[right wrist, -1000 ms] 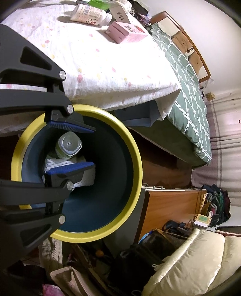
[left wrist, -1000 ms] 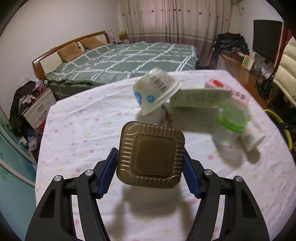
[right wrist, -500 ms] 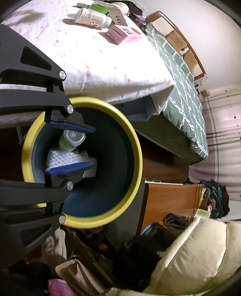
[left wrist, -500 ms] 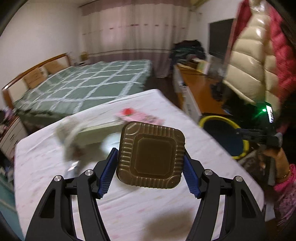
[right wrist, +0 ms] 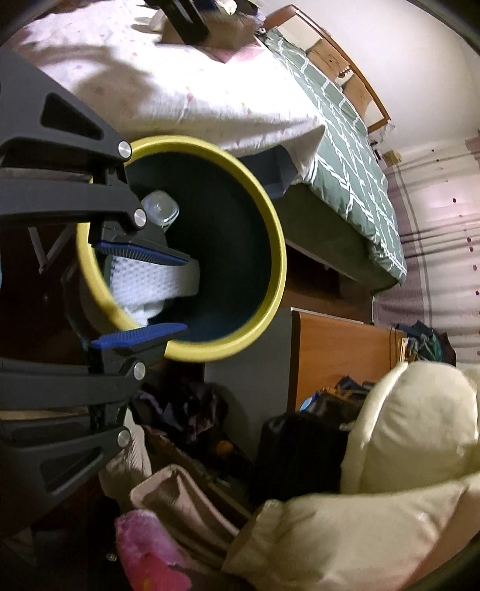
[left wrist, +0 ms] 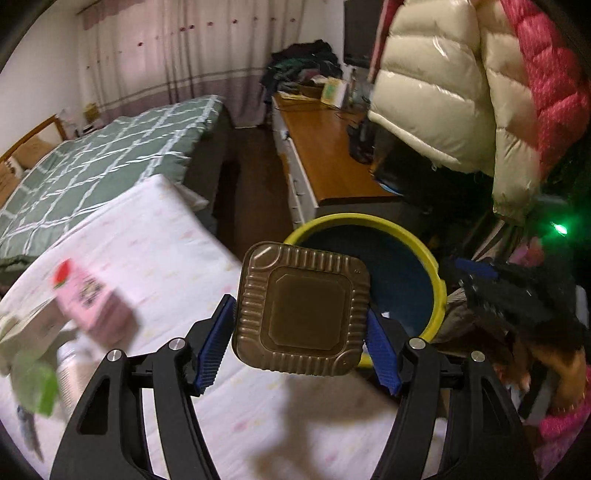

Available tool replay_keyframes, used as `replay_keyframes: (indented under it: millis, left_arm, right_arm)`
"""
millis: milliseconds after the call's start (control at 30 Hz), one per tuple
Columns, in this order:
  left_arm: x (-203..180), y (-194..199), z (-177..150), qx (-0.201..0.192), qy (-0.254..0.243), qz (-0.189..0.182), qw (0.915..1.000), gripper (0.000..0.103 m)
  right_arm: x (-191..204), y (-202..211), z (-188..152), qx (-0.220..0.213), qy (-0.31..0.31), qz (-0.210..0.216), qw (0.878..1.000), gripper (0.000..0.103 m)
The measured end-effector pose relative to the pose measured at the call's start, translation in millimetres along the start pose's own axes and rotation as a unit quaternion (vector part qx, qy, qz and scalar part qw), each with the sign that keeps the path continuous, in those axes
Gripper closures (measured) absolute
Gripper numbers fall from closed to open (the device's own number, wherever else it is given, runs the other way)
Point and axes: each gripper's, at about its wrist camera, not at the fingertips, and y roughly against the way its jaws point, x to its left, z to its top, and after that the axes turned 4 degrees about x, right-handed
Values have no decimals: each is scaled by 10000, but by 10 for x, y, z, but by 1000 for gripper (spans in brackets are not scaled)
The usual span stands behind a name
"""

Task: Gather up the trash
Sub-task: 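Carry the brown tin lid with the left gripper and drop it into the bin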

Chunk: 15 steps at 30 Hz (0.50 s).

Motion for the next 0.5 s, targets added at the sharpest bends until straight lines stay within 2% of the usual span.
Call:
replay_keyframes:
  millis: [167, 267, 367, 500]
  left_arm:
    - [-276, -425, 238, 148, -81, -70, 9998, 34]
    - [-353, -600, 339, 275, -20, -44, 9996, 19]
    - [-340, -573, 352, 217, 64, -34, 9997, 15]
    - [-132, -267, 296, 22, 229, -86, 9997, 14]
  right_arm:
    - [-172, 27, -78, 52, -80, -73, 9999, 72]
    - [-203, 11, -99, 94, -83, -95, 9999, 72]
    - [-190, 12, -81, 90, -73, -85, 9999, 68]
    - [-109, 13, -65, 65, -27, -49, 10000, 67]
